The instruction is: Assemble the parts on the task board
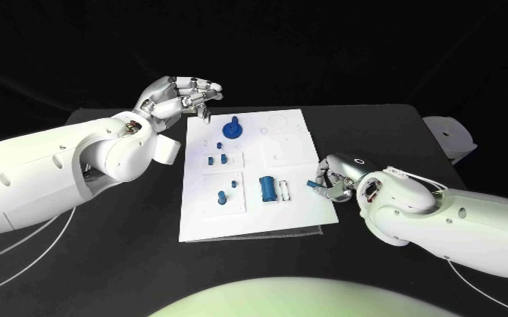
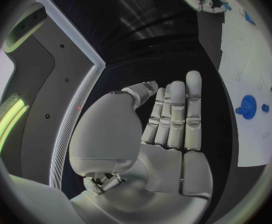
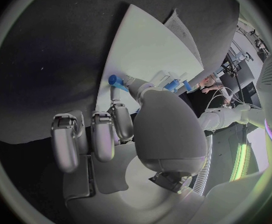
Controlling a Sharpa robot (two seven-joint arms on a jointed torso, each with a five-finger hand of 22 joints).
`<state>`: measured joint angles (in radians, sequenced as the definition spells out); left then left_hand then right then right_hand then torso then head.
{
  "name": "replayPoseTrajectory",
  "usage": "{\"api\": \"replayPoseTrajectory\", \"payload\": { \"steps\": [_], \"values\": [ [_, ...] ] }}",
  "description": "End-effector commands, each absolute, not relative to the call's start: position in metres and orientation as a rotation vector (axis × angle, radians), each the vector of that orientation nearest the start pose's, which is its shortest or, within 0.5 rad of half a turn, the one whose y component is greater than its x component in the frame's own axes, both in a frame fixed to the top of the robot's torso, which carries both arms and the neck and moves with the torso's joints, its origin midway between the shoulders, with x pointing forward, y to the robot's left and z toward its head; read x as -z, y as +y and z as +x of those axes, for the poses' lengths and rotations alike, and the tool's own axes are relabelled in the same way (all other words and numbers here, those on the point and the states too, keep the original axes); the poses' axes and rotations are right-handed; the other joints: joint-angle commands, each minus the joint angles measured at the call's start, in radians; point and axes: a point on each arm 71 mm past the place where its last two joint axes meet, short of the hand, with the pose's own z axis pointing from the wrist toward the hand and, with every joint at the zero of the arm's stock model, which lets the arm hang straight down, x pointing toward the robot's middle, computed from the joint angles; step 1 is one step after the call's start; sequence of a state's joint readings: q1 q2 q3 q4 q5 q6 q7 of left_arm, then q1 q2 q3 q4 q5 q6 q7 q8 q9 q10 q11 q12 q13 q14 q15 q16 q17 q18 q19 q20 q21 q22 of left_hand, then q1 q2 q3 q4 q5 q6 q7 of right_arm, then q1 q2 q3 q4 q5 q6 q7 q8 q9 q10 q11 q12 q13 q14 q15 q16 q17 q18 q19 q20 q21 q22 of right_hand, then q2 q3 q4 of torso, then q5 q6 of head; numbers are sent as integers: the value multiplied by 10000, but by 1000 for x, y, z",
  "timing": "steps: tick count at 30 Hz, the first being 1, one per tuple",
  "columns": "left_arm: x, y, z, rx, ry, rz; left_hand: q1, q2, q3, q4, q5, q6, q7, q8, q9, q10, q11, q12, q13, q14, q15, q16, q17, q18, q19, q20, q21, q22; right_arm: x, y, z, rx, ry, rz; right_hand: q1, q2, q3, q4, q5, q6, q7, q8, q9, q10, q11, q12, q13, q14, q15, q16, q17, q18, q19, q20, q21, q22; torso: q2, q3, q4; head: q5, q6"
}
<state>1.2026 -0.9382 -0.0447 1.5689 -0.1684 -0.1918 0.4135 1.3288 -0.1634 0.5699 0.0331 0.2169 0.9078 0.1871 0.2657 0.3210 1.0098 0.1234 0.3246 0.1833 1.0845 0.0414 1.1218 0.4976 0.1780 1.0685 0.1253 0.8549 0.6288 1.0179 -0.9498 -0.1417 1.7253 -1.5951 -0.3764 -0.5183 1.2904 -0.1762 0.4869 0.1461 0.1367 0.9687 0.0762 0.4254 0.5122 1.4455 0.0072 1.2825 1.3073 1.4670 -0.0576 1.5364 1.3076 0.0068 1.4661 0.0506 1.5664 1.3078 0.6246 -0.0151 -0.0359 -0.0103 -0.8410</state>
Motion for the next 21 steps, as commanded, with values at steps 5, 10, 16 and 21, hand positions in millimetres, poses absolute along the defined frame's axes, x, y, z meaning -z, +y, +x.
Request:
{"api": "replayPoseTrajectory", "payload": {
  "steps": [5, 10, 16, 21],
  "values": [
    [169, 231, 475, 16092, 14889, -8949, -47, 7, 3, 46, 26, -60, 20, 51, -17, -56, -19, 27, -16, -70, 17, 63, -8, 70, 38, 48, -26, -10, 285, -216, 390, -3097, 19136, -475, -52, 62, 248, -71, 561, 135, -30, 26, 86, 36, -105, 84, 1142, 878, -105, -7, 1922, -68, 1047, -119, 44, 2630, 2, -2, -9, 17, 9],
    [169, 231, 475, 16057, 14894, -8966, -40, 12, 7, 46, 27, -60, 19, 55, -18, -58, -20, 32, -17, -71, 15, 65, -11, 71, 42, 48, -30, -13, 278, -215, 388, -3366, 18680, -42, -576, 196, 432, 163, 1438, 148, -62, 60, 167, 99, -131, 145, 1158, 880, -130, -11, 1919, -68, 1047, -144, 44, 2630, -6, 1, -9, 24, 6],
    [170, 231, 475, 16046, 14910, -8975, -19, 19, 18, 35, 30, -61, 16, 58, -18, -59, -23, 37, -18, -72, 13, 68, -13, 72, 46, 46, -32, -15, 267, -208, 385, -4021, 18392, 776, -709, 243, 667, 38, 1980, 177, -96, 140, 275, 154, -172, 192, 1171, 897, -168, 23, 1987, -68, 1047, -181, 44, 2630, 2, 1, 10, -3, 25],
    [170, 230, 475, 16050, 14911, -8974, -19, 19, 18, 35, 30, -61, 16, 58, -18, -59, -23, 37, -18, -72, 13, 68, -13, 72, 46, 46, -32, -15, 261, -197, 381, -4706, 18516, 1561, -807, 295, 711, 70, 2051, 175, -90, 150, 297, 180, -168, 234, 1191, 903, -168, 36, 2012, -68, 1047, -185, 44, 2630, 25, 6, 8, -6, 13]
  ]
}}
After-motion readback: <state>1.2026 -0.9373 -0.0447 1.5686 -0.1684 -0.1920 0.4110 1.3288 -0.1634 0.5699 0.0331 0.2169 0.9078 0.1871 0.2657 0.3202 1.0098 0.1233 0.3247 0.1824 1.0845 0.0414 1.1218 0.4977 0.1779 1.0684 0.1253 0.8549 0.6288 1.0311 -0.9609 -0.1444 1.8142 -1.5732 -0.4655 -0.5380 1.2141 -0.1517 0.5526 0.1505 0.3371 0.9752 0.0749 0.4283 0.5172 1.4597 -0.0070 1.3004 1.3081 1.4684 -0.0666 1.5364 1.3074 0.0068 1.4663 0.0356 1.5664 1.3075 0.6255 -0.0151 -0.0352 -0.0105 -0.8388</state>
